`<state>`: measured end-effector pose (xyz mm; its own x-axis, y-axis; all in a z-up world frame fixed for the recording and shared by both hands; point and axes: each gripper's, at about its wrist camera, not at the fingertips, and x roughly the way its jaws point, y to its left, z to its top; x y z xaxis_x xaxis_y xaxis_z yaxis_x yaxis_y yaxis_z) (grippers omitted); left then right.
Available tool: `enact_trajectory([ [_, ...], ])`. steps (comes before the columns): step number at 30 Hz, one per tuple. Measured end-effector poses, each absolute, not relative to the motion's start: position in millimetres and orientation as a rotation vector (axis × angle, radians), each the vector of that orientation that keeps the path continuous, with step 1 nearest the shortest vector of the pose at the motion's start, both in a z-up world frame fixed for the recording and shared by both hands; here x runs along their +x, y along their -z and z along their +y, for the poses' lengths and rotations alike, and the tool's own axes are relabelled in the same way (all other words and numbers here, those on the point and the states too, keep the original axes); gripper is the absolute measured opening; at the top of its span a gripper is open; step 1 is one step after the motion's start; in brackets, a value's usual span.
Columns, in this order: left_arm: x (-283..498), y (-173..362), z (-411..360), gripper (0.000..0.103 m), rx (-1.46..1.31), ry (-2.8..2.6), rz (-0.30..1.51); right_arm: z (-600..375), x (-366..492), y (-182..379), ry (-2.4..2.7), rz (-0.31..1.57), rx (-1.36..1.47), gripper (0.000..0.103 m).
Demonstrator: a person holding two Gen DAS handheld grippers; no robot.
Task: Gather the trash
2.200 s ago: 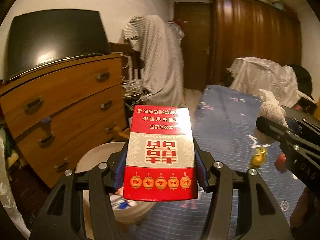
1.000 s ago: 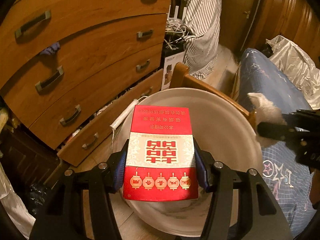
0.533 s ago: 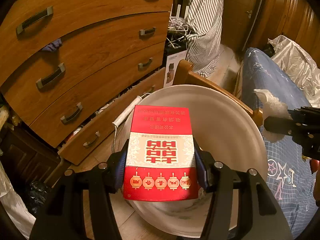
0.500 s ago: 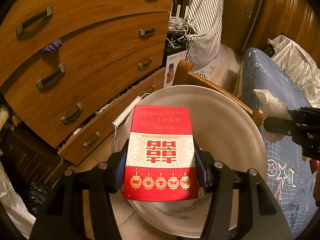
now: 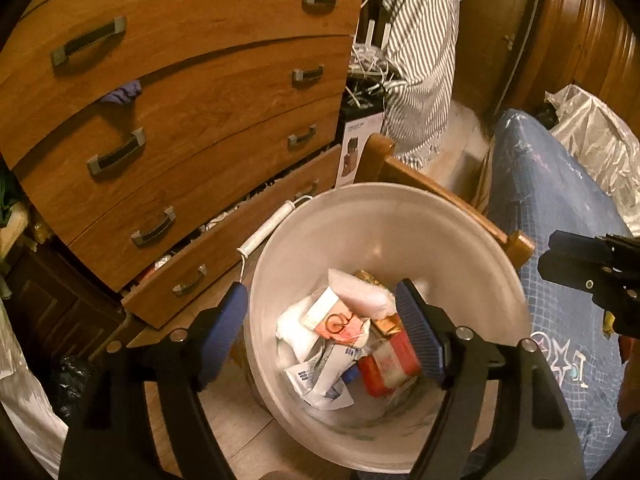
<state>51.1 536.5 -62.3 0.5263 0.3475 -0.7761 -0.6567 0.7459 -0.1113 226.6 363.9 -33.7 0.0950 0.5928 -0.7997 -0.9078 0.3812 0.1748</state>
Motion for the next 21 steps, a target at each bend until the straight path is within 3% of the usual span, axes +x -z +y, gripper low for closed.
enact_trajectory([
  [5,31.0,42.8,518.1,0.088,-0.404,-0.648,0.712,330.3,205.1,12.5,-1.161,0.797,-0.335,0.072],
  [8,10.0,27.3,499.8,0.096,-0.388,-0.676,0.621,303.6,183.5,-0.4,-1.141,0.674,-0.317,0.078],
  [14,-22.3,4.5,470.6,0.097,-0.364,-0.719,0.492,245.0,137.2,-17.2,-1.073,0.479,-0.272,0.086],
  [21,-33.3,-7.6,435.4,0.097,-0.317,-0.739,0.471,195.2,101.1,-23.6,-1.024,0.4,-0.23,0.093],
])
